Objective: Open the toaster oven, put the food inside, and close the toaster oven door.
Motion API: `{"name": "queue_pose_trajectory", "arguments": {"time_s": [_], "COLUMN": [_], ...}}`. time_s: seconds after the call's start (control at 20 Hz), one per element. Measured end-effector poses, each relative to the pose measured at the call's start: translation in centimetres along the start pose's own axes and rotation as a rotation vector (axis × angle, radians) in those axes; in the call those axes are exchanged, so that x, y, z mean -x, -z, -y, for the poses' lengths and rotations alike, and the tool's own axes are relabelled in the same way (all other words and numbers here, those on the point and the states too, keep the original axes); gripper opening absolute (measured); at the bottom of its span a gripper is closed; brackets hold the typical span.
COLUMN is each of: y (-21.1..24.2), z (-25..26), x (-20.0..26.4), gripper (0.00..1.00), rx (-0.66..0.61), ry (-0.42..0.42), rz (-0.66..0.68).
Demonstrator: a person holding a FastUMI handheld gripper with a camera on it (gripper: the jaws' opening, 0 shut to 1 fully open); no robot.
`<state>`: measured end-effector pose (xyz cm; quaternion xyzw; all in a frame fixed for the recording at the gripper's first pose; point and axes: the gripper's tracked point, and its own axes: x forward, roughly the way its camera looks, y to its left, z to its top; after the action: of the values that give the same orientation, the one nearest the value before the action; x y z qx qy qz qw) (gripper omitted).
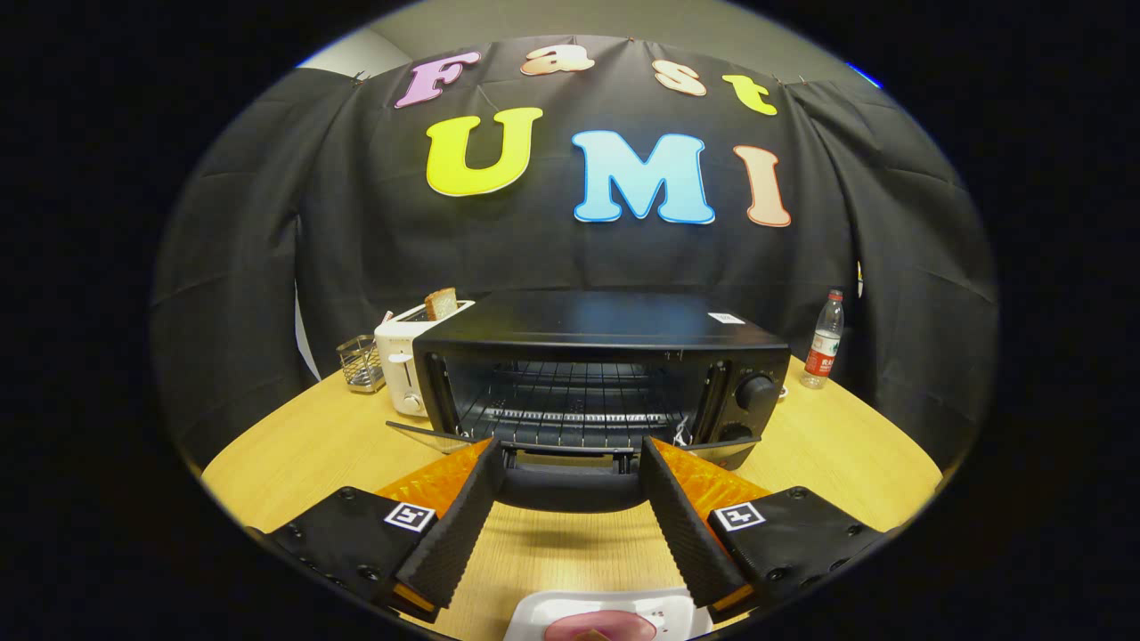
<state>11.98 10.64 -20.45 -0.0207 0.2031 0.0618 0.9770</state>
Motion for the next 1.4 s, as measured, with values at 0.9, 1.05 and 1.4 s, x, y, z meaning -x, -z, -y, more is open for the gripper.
{"name": "queue_pose_trajectory", "arguments": {"time_s": [0.9, 1.05, 1.4], "y": [7.4, 8.5, 6.5], "z": [-0.4, -0.2, 1.0], "x": [0.9, 1.5, 6.7], "gripper": [0.98, 0.99, 0.98], "rx": [0.004, -0.029, -0.094], "ry": [0.007, 0.005, -0.09], "rz": [-0.192, -0.241, -0.268]}}
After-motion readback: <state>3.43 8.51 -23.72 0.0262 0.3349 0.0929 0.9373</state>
